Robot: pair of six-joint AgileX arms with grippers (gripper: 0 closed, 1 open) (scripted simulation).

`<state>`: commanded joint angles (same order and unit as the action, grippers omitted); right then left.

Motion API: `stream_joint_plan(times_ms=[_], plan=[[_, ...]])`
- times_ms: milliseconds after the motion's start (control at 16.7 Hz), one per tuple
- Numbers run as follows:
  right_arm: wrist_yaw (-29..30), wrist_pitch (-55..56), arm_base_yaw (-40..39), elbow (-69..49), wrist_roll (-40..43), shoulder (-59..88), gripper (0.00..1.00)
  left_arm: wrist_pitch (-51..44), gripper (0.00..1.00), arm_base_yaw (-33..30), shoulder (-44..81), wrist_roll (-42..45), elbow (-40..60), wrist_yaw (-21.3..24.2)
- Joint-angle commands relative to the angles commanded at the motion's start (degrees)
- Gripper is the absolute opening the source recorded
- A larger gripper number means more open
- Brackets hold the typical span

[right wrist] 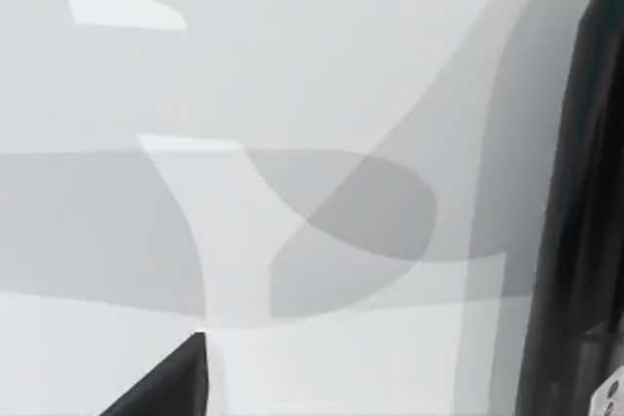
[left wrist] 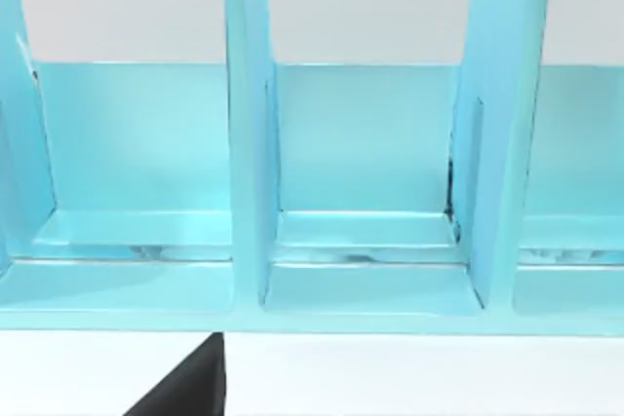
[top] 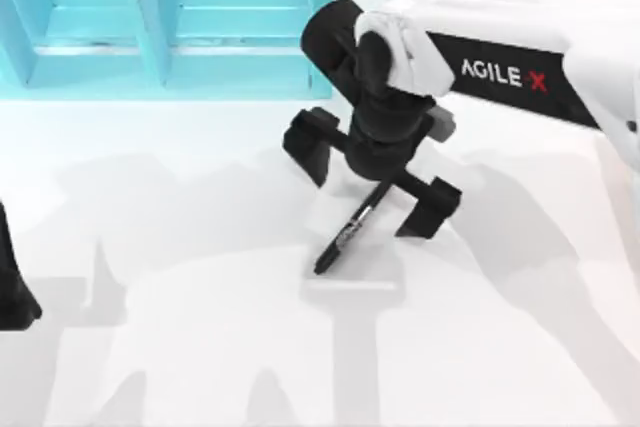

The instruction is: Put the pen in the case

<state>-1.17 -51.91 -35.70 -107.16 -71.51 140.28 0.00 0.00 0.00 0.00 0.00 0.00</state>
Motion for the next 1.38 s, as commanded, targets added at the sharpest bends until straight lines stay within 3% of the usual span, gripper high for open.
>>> stream_joint_plan(times_ms=[180,960,1380], plan=[[0.0,0.0,0.0,0.0,0.0,0.0,1.0,0.0,1.0,0.0,0.0,0.0,0.0,0.0],[0.0,0.0,0.0,0.0,0.0,0.0,0.02,0.0,1.0,0.0,0.0,0.0,0.0,0.0],[0.0,0.0,0.0,0.0,0.0,0.0,0.0,0.0,1.0,0.0,0.0,0.0,0.0,0.0]])
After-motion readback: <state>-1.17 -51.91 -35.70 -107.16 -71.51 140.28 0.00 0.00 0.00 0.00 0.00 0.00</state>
